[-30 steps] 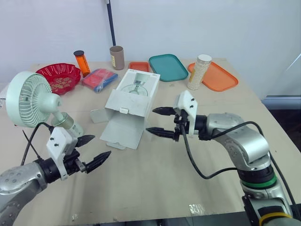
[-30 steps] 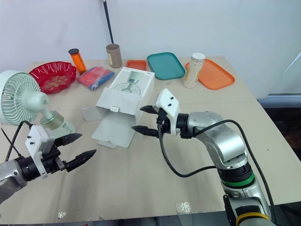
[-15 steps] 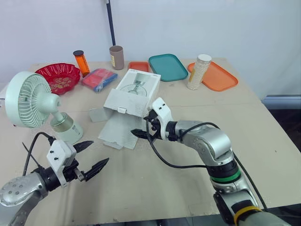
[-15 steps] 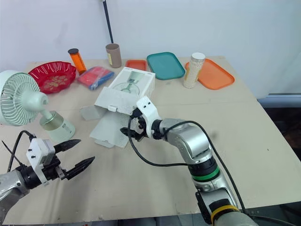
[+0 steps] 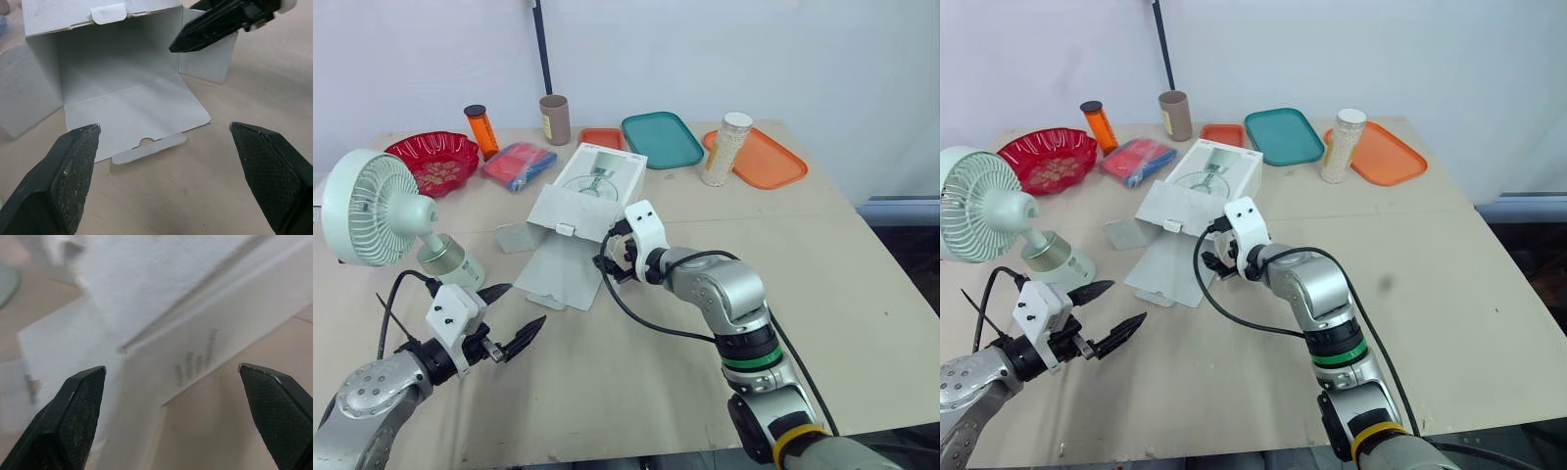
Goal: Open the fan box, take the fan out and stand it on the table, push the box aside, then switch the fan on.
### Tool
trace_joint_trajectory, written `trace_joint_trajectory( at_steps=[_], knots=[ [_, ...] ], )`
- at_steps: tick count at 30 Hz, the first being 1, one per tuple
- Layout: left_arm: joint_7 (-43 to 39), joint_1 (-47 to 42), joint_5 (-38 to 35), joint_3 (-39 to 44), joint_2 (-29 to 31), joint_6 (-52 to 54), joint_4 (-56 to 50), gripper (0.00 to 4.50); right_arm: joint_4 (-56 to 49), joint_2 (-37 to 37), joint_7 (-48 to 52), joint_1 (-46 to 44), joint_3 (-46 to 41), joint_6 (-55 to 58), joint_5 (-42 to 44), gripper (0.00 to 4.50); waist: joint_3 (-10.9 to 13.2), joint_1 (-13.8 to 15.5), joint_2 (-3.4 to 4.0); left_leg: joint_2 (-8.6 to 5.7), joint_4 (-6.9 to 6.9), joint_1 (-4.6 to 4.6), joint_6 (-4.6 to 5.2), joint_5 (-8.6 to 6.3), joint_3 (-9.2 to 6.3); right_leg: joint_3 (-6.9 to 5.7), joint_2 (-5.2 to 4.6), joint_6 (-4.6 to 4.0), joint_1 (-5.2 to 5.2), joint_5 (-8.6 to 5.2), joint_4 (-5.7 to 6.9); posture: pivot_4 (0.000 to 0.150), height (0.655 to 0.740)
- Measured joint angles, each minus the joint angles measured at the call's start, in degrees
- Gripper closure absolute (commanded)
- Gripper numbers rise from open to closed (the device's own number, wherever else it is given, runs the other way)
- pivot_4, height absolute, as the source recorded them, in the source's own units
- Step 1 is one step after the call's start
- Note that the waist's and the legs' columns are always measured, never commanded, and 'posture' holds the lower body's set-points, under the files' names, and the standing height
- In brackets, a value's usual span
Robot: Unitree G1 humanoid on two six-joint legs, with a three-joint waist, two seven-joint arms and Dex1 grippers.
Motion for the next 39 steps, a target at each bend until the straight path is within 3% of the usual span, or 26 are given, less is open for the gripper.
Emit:
trace_joint_trajectory(
  at_steps=[3,6,13,15,26,33,34,39],
  knots=[
    [0.3,0.4,0.7,-0.1,-0.3,0.0,0.0,0.0,2.0,2.0,-3.0,-0.4,-3.2,-1.1,-1.1,0.05,0.0,0.0,0.0,0.0,0.0,-0.01,0.01,0.0,0.01,0.01,-0.01,0.0,-0.01,0.0,0.0,0.15,0.74],
    [0.8,1.1,0.9,-0.3,-0.7,0.0,0.0,0.0,3.1,2.5,-4.9,-0.4,-4.4,-1.9,-2.0,0.7,0.0,0.0,0.0,0.0,-0.01,0.0,0.01,-0.01,0.02,0.01,0.0,0.0,-0.01,0.0,0.0,0.15,0.74],
    [0.3,4.5,3.1,-1.4,-2.6,-2.6,2.7,0.0,4.2,2.8,-7.9,-0.4,-7.2,-3.0,-3.4,3.76,0.0,0.0,0.02,0.01,-0.01,0.0,0.01,0.0,0.02,0.0,0.01,0.0,0.0,0.0,0.0,0.15,0.74],
    [-0.3,4.8,3.6,-1.7,-2.7,-3.3,3.1,0.0,4.2,2.9,-7.9,-0.4,-7.4,-3.2,-3.4,4.42,0.0,0.0,0.02,0.0,0.0,0.0,0.01,0.0,0.02,0.0,0.0,0.0,0.01,0.0,0.0,0.15,0.74],
    [-2.0,4.7,6.1,-3.3,-3.9,-7.9,8.0,0.0,3.0,1.3,-7.9,0.7,-7.8,-3.8,-4.2,4.42,0.0,0.0,0.03,0.0,-0.01,-0.01,0.03,-0.01,0.01,0.0,-0.01,0.0,0.0,0.0,0.0,0.15,0.74],
    [-4.7,2.2,6.9,-4.9,-3.8,-9.3,12.2,0.0,-11.7,-5.0,-8.0,9.7,-12.0,2.9,-4.2,4.42,0.0,0.2,0.08,-0.04,-0.01,-0.07,0.07,-0.03,-0.11,-0.14,-0.07,0.01,0.04,-0.03,-0.05,0.15,0.74],
    [-5.8,0.5,7.1,-6.6,-3.9,-9.7,14.2,0.0,-18.4,-5.9,-8.2,14.5,-15.6,6.6,-4.2,4.42,-0.1,0.3,0.15,-0.05,-0.01,-0.07,0.07,-0.04,-0.11,-0.13,-0.08,0.03,0.06,-0.06,-0.05,0.15,0.74],
    [-7.9,-4.1,7.2,-8.8,-4.0,-10.4,17.9,0.0,-28.0,-7.1,-9.7,21.0,-24.8,12.6,-5.2,4.42,-0.1,0.2,0.25,-0.04,0.0,-0.03,0.11,-0.01,-0.09,-0.1,-0.03,0.05,0.09,-0.04,-0.03,0.15,0.74]
  ],
)
